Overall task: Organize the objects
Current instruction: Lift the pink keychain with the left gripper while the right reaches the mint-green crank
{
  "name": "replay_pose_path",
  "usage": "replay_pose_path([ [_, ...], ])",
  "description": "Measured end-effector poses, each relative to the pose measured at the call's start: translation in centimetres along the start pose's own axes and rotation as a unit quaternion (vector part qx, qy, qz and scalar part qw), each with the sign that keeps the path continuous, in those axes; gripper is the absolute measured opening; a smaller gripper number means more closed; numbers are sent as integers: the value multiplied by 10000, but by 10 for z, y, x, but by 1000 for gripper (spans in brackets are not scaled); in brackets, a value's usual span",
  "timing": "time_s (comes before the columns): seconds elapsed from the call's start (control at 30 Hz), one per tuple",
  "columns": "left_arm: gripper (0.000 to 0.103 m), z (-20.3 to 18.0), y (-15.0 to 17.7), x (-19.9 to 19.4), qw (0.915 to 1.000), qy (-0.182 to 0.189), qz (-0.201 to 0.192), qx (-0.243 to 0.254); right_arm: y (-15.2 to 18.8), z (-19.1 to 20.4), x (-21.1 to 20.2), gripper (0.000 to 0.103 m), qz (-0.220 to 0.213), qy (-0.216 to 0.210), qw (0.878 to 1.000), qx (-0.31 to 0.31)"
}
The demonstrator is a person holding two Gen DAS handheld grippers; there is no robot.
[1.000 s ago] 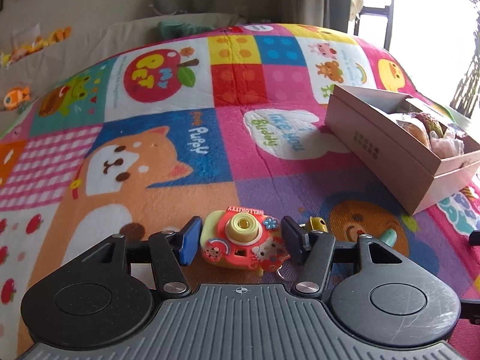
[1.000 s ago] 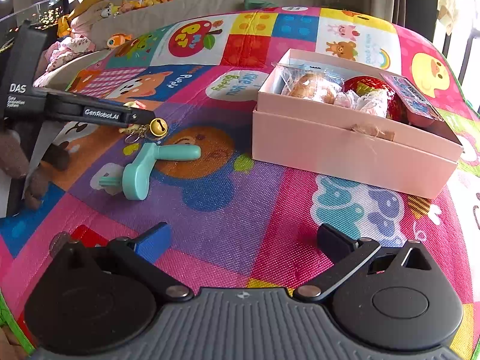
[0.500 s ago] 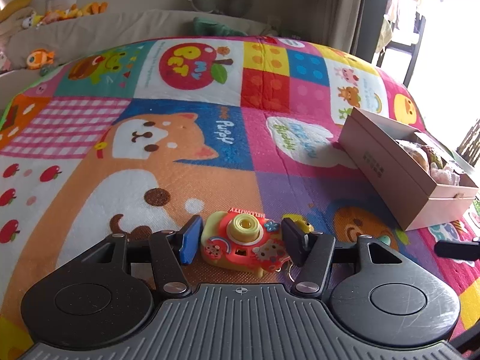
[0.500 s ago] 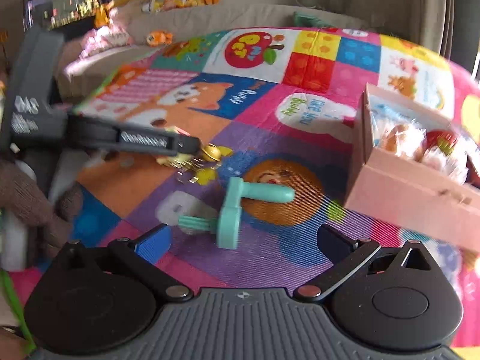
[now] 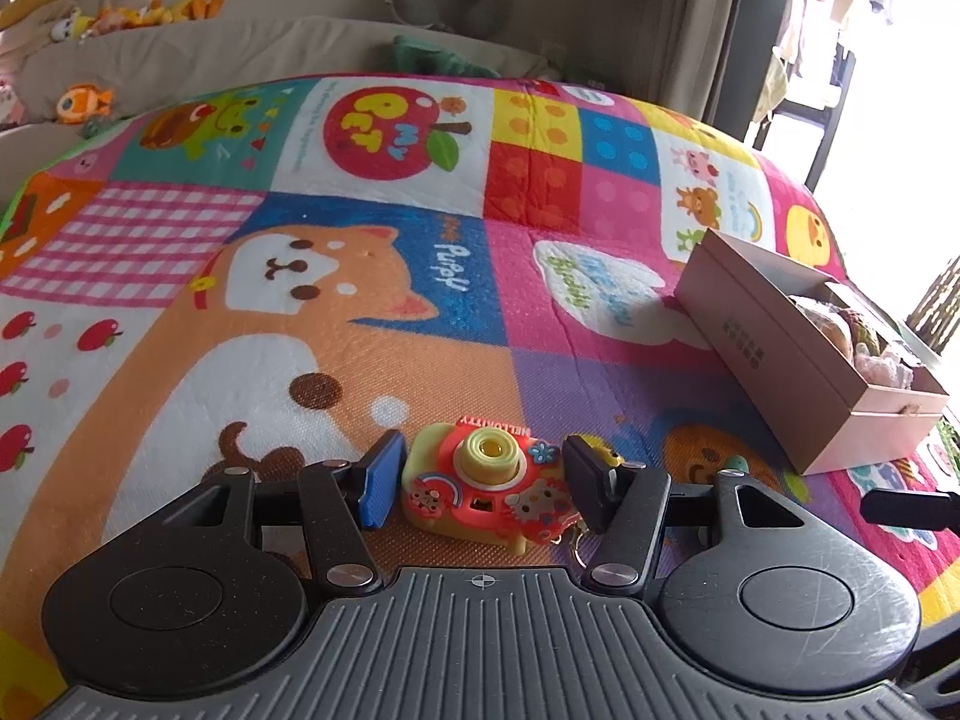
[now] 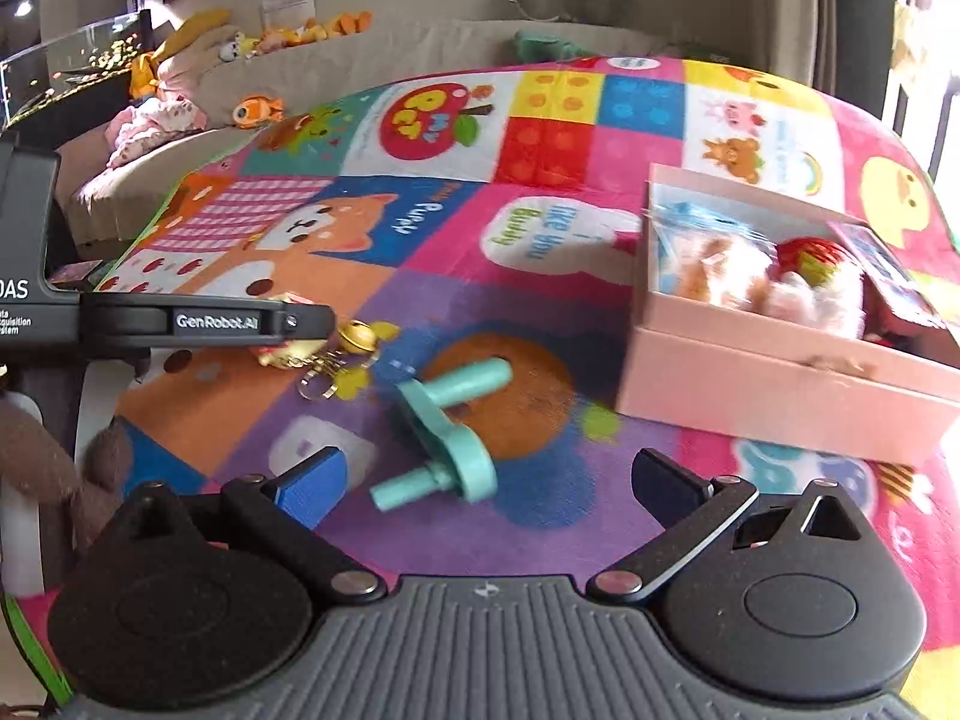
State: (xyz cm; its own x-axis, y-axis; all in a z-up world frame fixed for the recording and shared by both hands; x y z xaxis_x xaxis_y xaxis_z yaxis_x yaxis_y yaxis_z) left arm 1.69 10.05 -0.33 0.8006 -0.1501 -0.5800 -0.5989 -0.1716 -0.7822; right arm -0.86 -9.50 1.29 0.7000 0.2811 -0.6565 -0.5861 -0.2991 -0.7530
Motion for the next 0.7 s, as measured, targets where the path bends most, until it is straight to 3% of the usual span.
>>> replay_pose_path([
  [0.2,63,2,1,-1,9999,63,-32,-114,8,-16,-3,95,-91,1182,9918,-486],
  [0.37,63,2,1,-2,9999,70,-40,-142,9,-30,-6,95,18,210,9990,384],
  [0.53,63,3,2,-2,9999,47,-38,-110,3,-5,11,95,-83,-17,10000,-24],
  [0.7,63,2,2,-1,9999,46,-36,-105,0,4,15,72,108,-225,9993,-264],
])
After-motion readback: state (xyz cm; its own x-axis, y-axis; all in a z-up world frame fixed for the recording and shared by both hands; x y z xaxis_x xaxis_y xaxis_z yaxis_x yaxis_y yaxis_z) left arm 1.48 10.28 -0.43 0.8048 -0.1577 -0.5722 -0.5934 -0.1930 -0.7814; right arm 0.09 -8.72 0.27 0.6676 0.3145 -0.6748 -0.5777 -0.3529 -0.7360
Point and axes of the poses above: each gripper's, at about its wrist camera, not at the fingertips, and x roughly the way its jaws point, z to its left, y to its underside, the point moved 2 cm from there along x, roughly the way its jaws point, and after that the axes turned 1 degree about -x, right-handed, at the moved point
